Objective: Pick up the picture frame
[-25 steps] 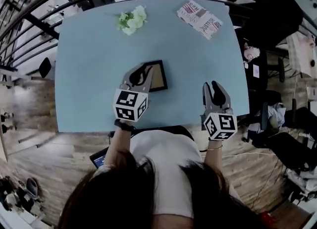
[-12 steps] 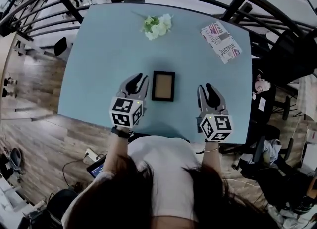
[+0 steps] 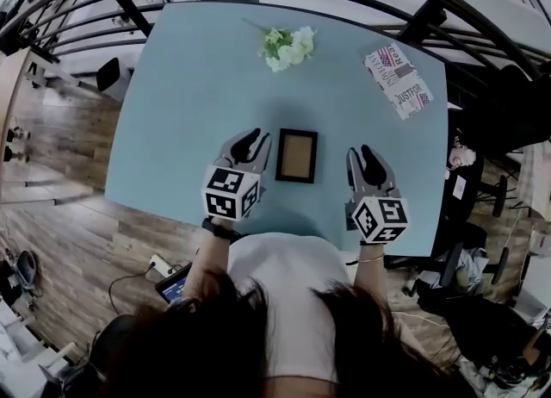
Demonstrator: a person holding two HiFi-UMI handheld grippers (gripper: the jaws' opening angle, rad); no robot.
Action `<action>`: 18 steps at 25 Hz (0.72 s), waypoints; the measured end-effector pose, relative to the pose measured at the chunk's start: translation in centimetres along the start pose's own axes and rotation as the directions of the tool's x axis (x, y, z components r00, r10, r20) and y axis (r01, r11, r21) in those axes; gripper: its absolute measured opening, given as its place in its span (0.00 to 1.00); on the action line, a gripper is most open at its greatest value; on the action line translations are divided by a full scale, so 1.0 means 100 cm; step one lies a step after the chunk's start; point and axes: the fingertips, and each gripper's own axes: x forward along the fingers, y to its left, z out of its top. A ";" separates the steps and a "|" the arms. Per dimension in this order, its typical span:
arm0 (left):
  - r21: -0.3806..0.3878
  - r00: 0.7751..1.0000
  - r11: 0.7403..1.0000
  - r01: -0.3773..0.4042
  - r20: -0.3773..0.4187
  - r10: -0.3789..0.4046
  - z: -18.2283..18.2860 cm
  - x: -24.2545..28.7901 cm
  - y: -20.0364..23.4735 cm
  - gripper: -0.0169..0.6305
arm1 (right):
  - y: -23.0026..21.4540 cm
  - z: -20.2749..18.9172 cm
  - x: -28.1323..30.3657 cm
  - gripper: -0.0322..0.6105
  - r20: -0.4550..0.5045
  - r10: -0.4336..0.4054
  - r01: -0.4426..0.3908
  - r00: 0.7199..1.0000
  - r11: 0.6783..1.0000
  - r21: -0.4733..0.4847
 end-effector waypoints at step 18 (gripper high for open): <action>-0.118 0.980 0.993 0.027 -0.191 -0.049 -0.057 0.035 0.001 0.17 | 0.009 -0.050 0.023 0.20 -0.150 0.084 -0.074 0.985 0.995 0.066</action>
